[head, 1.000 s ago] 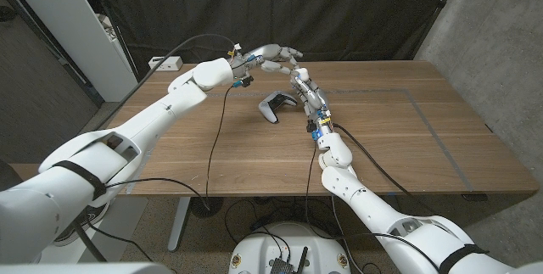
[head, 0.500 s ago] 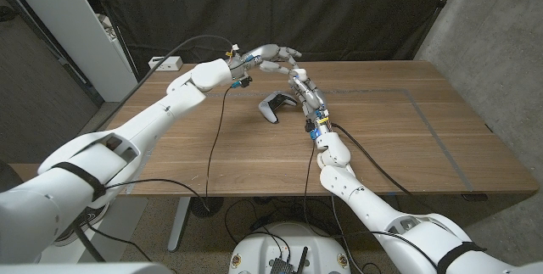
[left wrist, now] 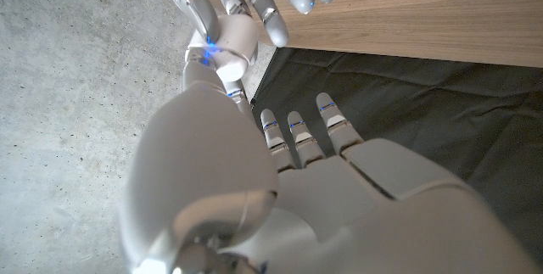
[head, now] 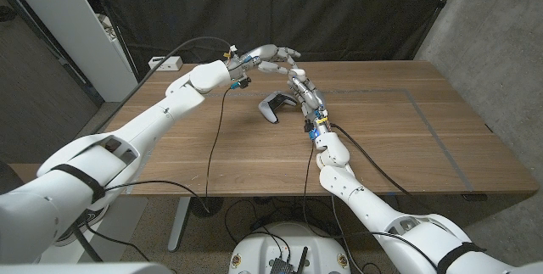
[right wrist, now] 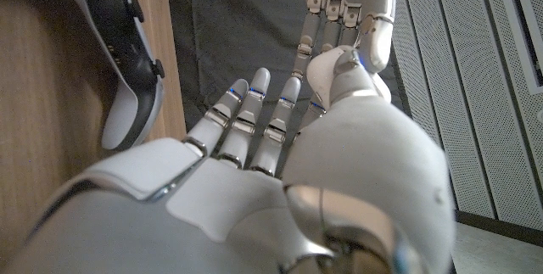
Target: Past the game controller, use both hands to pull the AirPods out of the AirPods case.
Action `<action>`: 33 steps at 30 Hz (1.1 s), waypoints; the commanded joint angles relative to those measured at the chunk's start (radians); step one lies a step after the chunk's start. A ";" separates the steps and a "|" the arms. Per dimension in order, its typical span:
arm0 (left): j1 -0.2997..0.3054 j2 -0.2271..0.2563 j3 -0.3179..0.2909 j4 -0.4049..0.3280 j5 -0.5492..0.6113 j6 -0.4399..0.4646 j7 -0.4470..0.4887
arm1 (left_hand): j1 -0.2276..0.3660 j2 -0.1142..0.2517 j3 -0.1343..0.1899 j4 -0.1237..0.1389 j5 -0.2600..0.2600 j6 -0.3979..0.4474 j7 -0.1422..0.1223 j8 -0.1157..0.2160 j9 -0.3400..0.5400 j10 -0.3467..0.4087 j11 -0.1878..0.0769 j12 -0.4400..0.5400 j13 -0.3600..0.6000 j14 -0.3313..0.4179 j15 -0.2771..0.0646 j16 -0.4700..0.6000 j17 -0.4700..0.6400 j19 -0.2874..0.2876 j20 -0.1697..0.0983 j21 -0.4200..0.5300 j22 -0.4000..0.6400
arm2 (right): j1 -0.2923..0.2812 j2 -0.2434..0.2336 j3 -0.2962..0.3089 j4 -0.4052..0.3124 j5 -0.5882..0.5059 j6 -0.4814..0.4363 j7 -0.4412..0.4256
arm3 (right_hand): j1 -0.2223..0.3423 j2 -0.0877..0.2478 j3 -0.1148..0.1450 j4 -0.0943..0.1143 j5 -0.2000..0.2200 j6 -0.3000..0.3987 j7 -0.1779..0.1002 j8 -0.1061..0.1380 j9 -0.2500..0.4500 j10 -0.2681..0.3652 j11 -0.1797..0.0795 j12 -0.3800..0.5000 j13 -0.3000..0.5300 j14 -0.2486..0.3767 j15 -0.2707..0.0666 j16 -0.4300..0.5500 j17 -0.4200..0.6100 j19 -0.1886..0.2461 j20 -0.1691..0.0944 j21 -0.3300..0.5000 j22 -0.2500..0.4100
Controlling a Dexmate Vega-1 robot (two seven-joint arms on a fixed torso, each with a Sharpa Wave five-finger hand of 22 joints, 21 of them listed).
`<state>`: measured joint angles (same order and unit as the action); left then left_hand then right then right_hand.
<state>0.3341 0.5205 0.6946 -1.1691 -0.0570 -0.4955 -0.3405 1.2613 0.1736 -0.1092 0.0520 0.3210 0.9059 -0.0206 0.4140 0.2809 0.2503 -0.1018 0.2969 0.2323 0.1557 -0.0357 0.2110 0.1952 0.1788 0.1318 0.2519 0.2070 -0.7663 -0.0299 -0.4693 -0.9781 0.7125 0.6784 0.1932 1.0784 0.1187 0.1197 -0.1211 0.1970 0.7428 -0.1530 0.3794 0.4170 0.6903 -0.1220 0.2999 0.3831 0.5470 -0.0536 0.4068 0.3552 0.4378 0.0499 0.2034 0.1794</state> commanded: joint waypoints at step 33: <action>0.003 0.020 0.000 -0.023 0.005 0.054 -0.007 | -0.022 0.015 0.044 0.026 -0.072 0.116 -0.028 0.036 0.090 0.006 0.015 -0.011 0.005 0.007 -0.030 -0.004 0.006 0.002 -0.003 0.013 0.006 | -0.006 -0.045 -0.007 -0.039 -0.015 -0.030 0.000 | 0.086 0.042 0.044 -0.029 -0.001 0.157 0.003 0.103 0.055 0.090 -0.029 0.047 0.035 0.076 -0.184 0.041 0.054 -0.004 -0.015 0.005 0.003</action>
<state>0.3448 0.5309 0.6927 -1.1917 -0.0492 -0.4587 -0.3299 1.2391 0.1789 -0.0974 0.0484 0.2538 0.9217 -0.0048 0.4140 0.2806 0.2499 -0.0908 0.2905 0.2349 0.1591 -0.0392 0.2108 0.1981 0.1788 0.1319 0.2596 0.2119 -0.7739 -0.0508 -0.4705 -0.9986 0.7082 0.6701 0.1901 1.1560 0.1524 0.1495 -0.1529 0.1990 0.8560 -0.1256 0.4225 0.4078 0.7687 -0.1525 0.3409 0.4143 0.6121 -0.0580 0.4453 0.4061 0.4307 0.0389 0.2034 0.1793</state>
